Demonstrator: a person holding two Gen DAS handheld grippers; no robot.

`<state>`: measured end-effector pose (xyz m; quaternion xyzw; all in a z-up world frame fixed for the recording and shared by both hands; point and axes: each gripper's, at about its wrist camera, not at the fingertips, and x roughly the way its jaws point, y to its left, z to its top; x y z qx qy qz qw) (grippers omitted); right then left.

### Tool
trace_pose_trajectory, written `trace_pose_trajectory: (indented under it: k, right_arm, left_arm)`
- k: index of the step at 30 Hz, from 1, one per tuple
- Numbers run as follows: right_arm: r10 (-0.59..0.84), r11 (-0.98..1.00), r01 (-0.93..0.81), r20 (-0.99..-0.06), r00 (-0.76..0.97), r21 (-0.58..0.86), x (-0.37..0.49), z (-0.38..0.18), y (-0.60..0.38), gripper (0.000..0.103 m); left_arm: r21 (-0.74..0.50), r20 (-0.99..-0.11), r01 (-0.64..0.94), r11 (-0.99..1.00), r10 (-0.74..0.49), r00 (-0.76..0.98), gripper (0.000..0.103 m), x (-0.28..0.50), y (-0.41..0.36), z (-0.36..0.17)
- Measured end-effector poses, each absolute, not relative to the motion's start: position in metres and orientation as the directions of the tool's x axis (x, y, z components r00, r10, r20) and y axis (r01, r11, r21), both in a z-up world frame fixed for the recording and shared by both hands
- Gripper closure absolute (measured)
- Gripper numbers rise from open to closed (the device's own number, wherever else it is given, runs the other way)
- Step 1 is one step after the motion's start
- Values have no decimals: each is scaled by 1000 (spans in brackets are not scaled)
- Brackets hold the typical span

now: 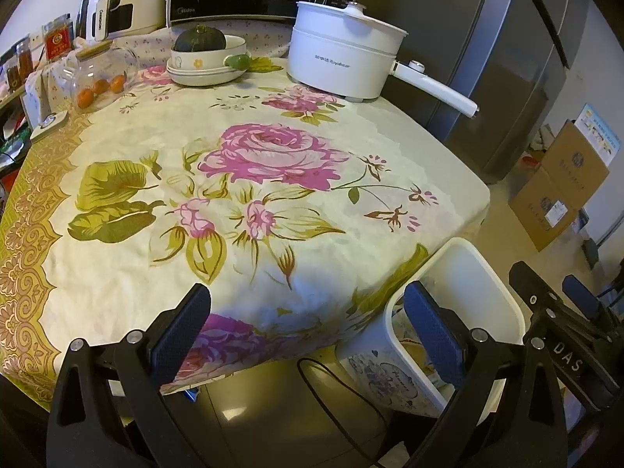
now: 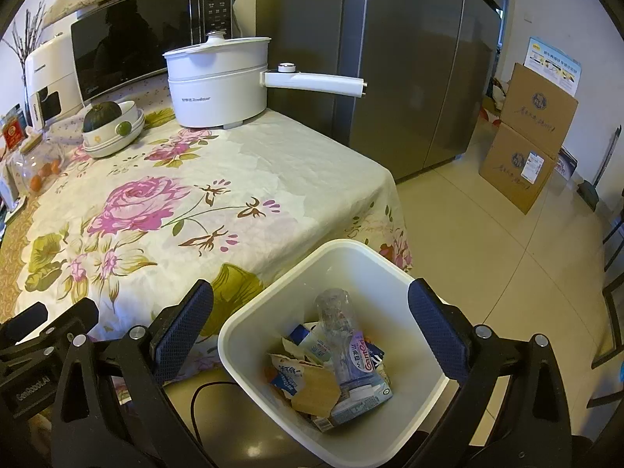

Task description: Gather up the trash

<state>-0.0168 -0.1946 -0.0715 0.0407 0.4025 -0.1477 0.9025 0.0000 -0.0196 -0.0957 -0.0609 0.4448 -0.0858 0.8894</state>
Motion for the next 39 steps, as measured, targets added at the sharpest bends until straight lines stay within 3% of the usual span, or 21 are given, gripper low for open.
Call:
trace_pose_trajectory:
  k: [39]
  right_arm:
    - [-211,956,292,-761,614,-29,-17,-81,-192,7]
  left_arm:
    - [-168,-786,84,982,-185,589,7,1,-19,-99]
